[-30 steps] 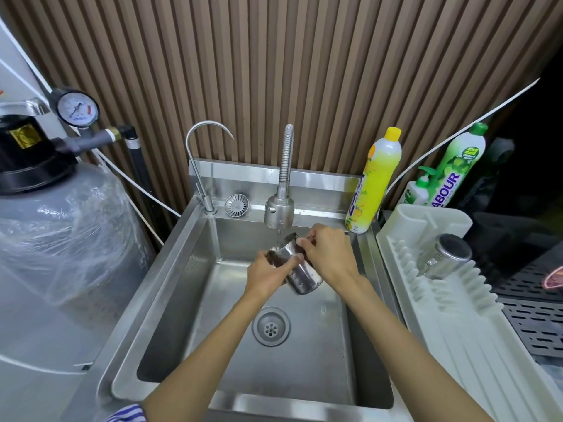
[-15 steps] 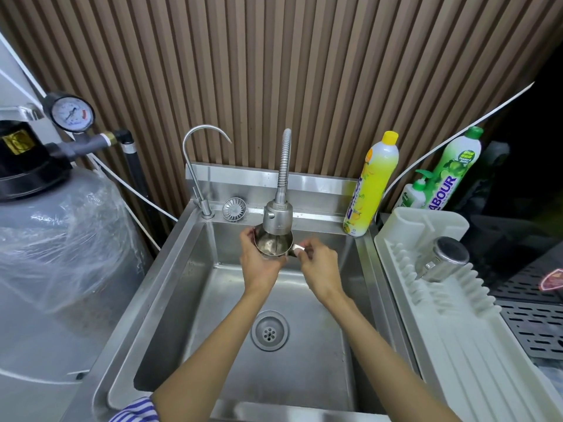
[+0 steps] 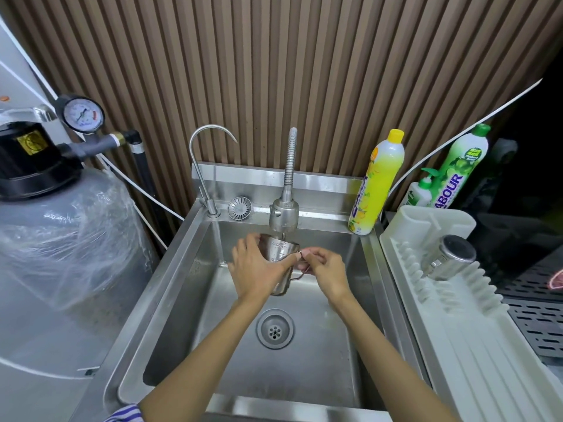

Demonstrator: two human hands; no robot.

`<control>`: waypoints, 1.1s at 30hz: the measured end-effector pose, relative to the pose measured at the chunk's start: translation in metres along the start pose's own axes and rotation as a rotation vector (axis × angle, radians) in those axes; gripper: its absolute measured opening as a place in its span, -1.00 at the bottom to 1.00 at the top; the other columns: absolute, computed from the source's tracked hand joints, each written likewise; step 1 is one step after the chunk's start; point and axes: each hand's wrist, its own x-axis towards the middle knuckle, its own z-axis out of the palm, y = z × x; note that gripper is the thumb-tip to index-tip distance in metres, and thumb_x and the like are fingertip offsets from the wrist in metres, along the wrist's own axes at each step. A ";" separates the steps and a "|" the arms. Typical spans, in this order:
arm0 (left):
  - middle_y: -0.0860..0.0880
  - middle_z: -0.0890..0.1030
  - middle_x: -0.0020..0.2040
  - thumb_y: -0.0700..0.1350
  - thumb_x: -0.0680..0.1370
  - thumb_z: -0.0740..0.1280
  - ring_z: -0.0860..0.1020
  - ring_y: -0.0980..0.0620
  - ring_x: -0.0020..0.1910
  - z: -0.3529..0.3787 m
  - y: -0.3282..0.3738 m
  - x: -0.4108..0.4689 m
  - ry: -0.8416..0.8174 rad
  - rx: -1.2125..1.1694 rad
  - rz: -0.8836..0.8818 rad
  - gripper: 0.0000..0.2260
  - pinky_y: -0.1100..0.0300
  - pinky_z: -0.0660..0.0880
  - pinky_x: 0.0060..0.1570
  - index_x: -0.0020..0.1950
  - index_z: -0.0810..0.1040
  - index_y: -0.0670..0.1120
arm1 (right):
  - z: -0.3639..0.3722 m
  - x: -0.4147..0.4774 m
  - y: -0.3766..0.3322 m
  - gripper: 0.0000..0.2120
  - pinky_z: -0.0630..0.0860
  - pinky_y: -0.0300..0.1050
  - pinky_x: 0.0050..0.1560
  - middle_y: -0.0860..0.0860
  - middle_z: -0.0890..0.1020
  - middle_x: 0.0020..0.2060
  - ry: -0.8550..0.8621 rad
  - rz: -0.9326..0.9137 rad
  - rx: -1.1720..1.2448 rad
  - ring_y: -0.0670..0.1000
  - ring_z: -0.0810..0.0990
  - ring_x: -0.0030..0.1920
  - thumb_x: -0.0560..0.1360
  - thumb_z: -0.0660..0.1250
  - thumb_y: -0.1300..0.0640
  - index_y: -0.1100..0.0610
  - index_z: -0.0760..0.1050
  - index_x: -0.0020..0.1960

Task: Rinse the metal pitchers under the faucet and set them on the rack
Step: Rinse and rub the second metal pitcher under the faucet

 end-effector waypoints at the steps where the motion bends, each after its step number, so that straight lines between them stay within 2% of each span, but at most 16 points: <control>1: 0.00 0.47 0.09 0.37 0.17 0.43 0.42 -0.05 0.18 0.001 0.002 -0.002 -0.014 -0.032 -0.028 -0.28 -0.02 0.37 0.14 0.14 0.41 -0.05 | -0.004 0.001 -0.004 -0.86 0.57 -0.32 -0.19 0.06 0.64 -0.35 0.011 -0.021 -0.057 -0.17 0.59 -0.42 0.52 0.28 0.25 0.29 0.58 -0.03; 3: 0.03 0.49 0.01 0.37 0.18 0.43 0.48 -0.03 0.12 0.004 0.005 -0.006 -0.045 -0.137 -0.097 -0.35 -0.01 0.43 0.12 0.03 0.41 -0.04 | -0.011 0.002 -0.015 -0.89 0.55 -0.32 -0.18 0.09 0.66 -0.31 0.030 -0.068 -0.175 -0.20 0.58 -0.45 0.51 0.31 0.21 0.21 0.60 -0.11; 5: 0.06 0.52 -0.07 0.36 0.19 0.44 0.54 -0.01 0.04 0.008 0.007 -0.009 -0.090 -0.265 -0.174 -0.44 0.09 0.47 0.00 -0.06 0.39 0.00 | -0.017 0.004 -0.028 -0.90 0.55 -0.20 -0.12 0.10 0.67 -0.33 0.031 -0.117 -0.283 -0.13 0.59 -0.41 0.49 0.34 0.16 0.13 0.59 -0.18; 7: 0.09 0.57 -0.13 0.35 0.19 0.45 0.57 0.03 -0.03 0.013 0.008 -0.011 -0.147 -0.383 -0.242 -0.48 0.19 0.43 -0.12 -0.09 0.43 0.01 | -0.022 0.007 -0.041 -0.89 0.55 -0.15 -0.13 0.10 0.67 -0.32 0.030 -0.171 -0.389 -0.04 0.61 -0.35 0.46 0.38 0.10 0.13 0.58 -0.19; 10: 0.11 0.61 -0.12 0.30 0.21 0.47 0.57 0.07 0.00 0.021 0.008 -0.010 -0.254 -0.549 -0.305 -0.49 0.20 0.46 -0.05 -0.04 0.50 0.00 | -0.025 0.007 -0.057 -0.84 0.57 -0.10 -0.12 0.09 0.69 -0.27 0.047 -0.273 -0.585 0.03 0.64 -0.24 0.43 0.40 0.05 0.15 0.60 -0.15; 12: -0.01 0.64 0.01 0.24 0.20 0.50 0.58 0.03 0.06 0.024 0.007 -0.007 -0.342 -0.655 -0.300 -0.40 0.13 0.51 0.10 0.09 0.53 -0.08 | -0.026 0.004 -0.063 -0.88 0.58 -0.10 -0.13 0.06 0.70 -0.26 0.045 -0.324 -0.658 0.01 0.64 -0.22 0.41 0.41 0.04 0.10 0.62 -0.16; 13: -0.06 0.64 0.06 0.18 0.22 0.53 0.58 0.03 0.06 0.025 0.006 -0.004 -0.365 -0.700 -0.290 -0.40 0.12 0.50 0.11 0.13 0.52 -0.11 | -0.026 0.002 -0.064 -0.88 0.57 -0.11 -0.12 0.06 0.70 -0.24 0.038 -0.346 -0.692 0.00 0.64 -0.21 0.41 0.42 0.04 0.09 0.62 -0.15; 15: -0.12 0.61 0.12 -0.04 0.28 0.56 0.57 0.06 0.03 0.026 0.004 0.000 -0.359 -0.788 -0.278 -0.45 0.23 0.48 0.01 0.18 0.46 -0.16 | -0.026 -0.001 -0.063 -0.87 0.58 -0.10 -0.11 0.08 0.70 -0.21 0.022 -0.370 -0.732 0.03 0.65 -0.17 0.41 0.42 0.07 0.10 0.62 -0.08; 17: -0.08 0.59 0.13 -0.16 0.27 0.57 0.56 0.06 0.04 0.026 0.002 0.004 -0.341 -0.828 -0.271 -0.41 0.29 0.43 -0.04 0.21 0.38 -0.16 | -0.026 -0.003 -0.060 -0.86 0.58 -0.09 -0.10 0.10 0.69 -0.17 0.006 -0.356 -0.705 0.05 0.65 -0.14 0.42 0.40 0.12 0.12 0.60 -0.04; 21: 0.03 0.54 0.06 -0.20 0.21 0.60 0.52 0.05 0.05 0.025 0.000 0.007 -0.220 -0.698 -0.196 -0.34 0.29 0.40 0.03 0.18 0.33 -0.02 | -0.018 -0.006 -0.044 -0.80 0.56 -0.04 0.04 0.10 0.70 -0.09 -0.040 -0.326 -0.644 0.08 0.65 -0.03 0.45 0.32 0.26 0.15 0.60 0.04; 24: 0.02 0.51 0.05 -0.24 0.19 0.59 0.50 0.07 0.02 0.021 -0.004 0.003 -0.123 -0.607 -0.090 -0.30 0.54 0.36 -0.11 0.23 0.34 -0.06 | -0.007 -0.005 -0.032 -0.68 0.54 -0.03 0.13 0.13 0.69 -0.02 -0.064 -0.315 -0.597 0.11 0.64 0.04 0.45 0.28 0.33 0.16 0.56 0.17; 25: 0.02 0.50 0.07 -0.25 0.19 0.59 0.49 0.07 0.03 0.020 -0.004 0.002 -0.092 -0.576 -0.048 -0.28 0.56 0.34 -0.11 0.26 0.35 -0.09 | -0.004 -0.005 -0.029 -0.66 0.55 -0.05 0.12 0.14 0.69 -0.04 -0.071 -0.300 -0.566 0.10 0.65 0.01 0.44 0.29 0.35 0.17 0.56 0.18; 27: 0.03 0.44 0.09 -0.27 0.18 0.58 0.46 0.06 0.06 0.017 -0.006 0.000 -0.021 -0.479 0.053 -0.28 0.47 0.32 -0.01 0.28 0.37 -0.13 | 0.003 -0.005 -0.020 -0.64 0.56 -0.29 0.03 0.11 0.70 -0.10 -0.093 -0.263 -0.469 -0.10 0.67 -0.14 0.42 0.30 0.39 0.17 0.56 0.18; 29: 0.01 0.41 0.11 -0.29 0.19 0.55 0.46 0.02 0.10 0.012 -0.006 -0.001 0.029 -0.363 0.154 -0.30 0.39 0.32 0.06 0.29 0.38 -0.14 | 0.009 -0.007 -0.013 -0.60 0.47 -0.55 -0.10 0.02 0.67 -0.17 -0.112 -0.203 -0.357 -0.31 0.60 -0.30 0.42 0.29 0.43 0.16 0.54 0.21; 31: -0.05 0.43 0.18 -0.25 0.20 0.54 0.44 -0.06 0.17 0.007 -0.006 0.000 0.043 -0.236 0.219 -0.30 0.21 0.39 0.16 0.30 0.39 -0.14 | 0.013 -0.008 -0.006 -0.55 0.48 -0.53 -0.07 -0.03 0.63 -0.19 -0.114 -0.139 -0.249 -0.30 0.57 -0.28 0.43 0.27 0.44 0.13 0.50 0.26; 33: -0.08 0.43 0.19 -0.14 0.20 0.56 0.42 -0.09 0.18 0.001 -0.007 0.000 0.048 -0.117 0.260 -0.29 0.08 0.40 0.19 0.31 0.40 -0.11 | 0.015 -0.008 -0.002 -0.54 0.46 -0.52 -0.07 -0.03 0.62 -0.20 -0.115 -0.095 -0.183 -0.20 0.58 -0.20 0.45 0.26 0.42 0.11 0.47 0.29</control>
